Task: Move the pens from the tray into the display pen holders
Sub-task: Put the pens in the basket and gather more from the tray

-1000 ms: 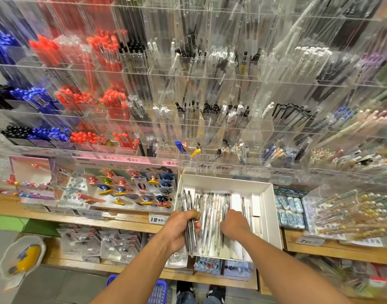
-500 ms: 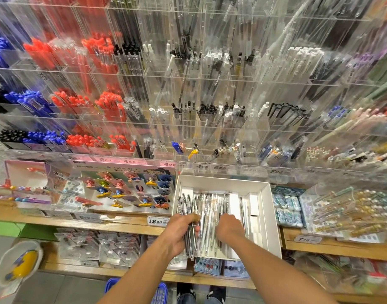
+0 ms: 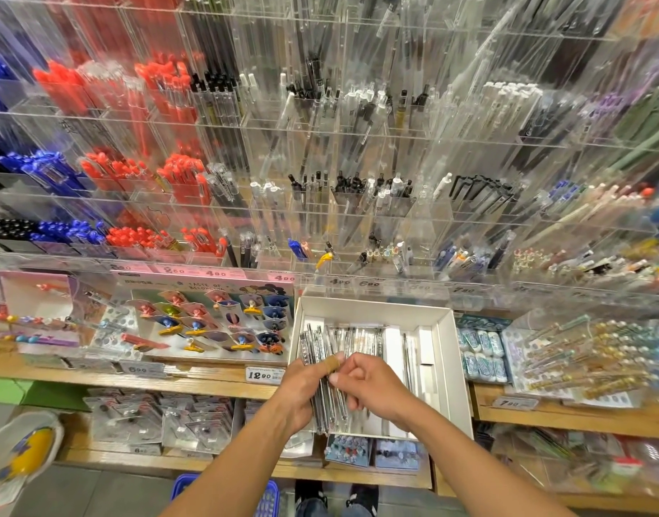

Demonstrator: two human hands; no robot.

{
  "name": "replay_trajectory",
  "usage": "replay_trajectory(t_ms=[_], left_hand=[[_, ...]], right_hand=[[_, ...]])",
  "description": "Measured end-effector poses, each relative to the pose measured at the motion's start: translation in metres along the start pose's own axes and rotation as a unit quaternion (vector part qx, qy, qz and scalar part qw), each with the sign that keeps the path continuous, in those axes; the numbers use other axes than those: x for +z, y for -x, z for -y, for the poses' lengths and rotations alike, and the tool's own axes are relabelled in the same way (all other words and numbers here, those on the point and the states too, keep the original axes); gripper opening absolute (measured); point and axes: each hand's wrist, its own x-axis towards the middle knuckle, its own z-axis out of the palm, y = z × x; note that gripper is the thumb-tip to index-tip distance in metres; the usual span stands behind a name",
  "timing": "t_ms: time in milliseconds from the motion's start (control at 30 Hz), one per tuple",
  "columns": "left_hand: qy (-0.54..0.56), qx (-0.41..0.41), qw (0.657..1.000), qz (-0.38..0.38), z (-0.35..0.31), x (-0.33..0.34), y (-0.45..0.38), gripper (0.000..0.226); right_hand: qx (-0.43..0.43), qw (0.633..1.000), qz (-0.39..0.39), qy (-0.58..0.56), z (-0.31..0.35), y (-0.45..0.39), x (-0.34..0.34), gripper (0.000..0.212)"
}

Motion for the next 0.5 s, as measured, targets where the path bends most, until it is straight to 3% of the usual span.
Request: replay_trajectory(t_ms=[133,267,333,400,500], left_hand=[[0.001,0.003,1.000,-0.001,-0.001,0.000,0.000,0.096],[0.001,-0.010,1.000,-0.020,-0.004,-0.003,0.000,0.065],[0.000,-0.017,1.000,-0.024,-0.004,-0.004,0.002,0.051],[0.001,-0.019,1.000,-0.022,-0.005,-0.003,0.003,0.047],[0.013,-0.013,1.000,-0.014,-0.006,-0.004,0.002,0.047]], right_hand=[[-0.006,1.000,-0.015,-0.013,0.002,-0.001,0.005,0.024],[0.036,0.999,-0.020,-0.013,-0.008,-0.012,-0.009,0.021],[0.092,0.989,-0.099,0.066,-0.019,-0.022,-0.020,0.014],[0.144,0.955,-0.165,0.201,-0.034,-0.030,-0.031,0.023],[0.188,0.912,-0.151,0.332,-0.045,-0.037,-0.033,0.022]])
